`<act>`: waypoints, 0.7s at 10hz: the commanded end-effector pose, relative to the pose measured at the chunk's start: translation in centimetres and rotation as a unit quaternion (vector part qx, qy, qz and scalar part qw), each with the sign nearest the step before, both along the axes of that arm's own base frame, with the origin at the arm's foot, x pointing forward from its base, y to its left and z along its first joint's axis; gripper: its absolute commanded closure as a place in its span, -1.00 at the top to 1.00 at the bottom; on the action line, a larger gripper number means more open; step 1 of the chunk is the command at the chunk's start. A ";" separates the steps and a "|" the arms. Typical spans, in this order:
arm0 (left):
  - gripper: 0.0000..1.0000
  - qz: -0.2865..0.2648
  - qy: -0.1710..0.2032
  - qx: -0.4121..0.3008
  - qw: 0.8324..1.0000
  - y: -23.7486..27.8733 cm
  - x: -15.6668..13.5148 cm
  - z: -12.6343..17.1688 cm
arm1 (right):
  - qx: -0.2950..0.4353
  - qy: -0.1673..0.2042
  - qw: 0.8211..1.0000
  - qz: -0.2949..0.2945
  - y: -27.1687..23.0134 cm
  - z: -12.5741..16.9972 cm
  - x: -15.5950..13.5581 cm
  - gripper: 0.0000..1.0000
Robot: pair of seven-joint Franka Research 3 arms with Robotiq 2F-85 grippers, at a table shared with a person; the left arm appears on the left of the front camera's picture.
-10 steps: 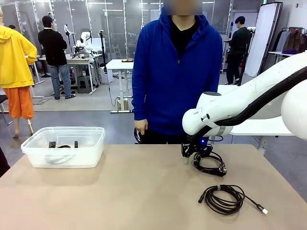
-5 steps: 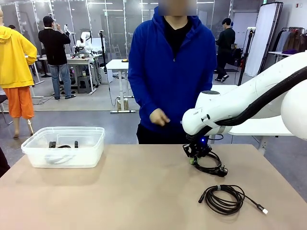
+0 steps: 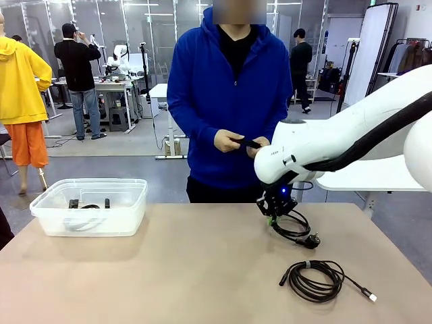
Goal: Organize and store the cables.
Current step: Place the Power Cable into the Organizing box.
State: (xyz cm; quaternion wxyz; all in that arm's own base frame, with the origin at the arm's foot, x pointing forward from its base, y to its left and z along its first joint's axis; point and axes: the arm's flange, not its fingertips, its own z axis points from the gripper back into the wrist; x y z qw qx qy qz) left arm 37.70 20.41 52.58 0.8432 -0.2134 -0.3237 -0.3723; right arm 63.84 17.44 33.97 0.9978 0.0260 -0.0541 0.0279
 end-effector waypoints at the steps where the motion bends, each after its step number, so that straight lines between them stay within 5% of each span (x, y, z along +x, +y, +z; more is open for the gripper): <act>1: 1.00 0.001 -0.003 0.004 1.000 -0.1 -0.2 0.1 | -0.007 -0.002 1.000 -0.025 0.2 4.5 -1.9 -1.00; 7: 1.00 0.001 -0.003 0.004 1.000 -0.1 -0.2 0.1 | -0.020 -0.019 1.000 -0.012 4.3 10.0 -4.6 -1.00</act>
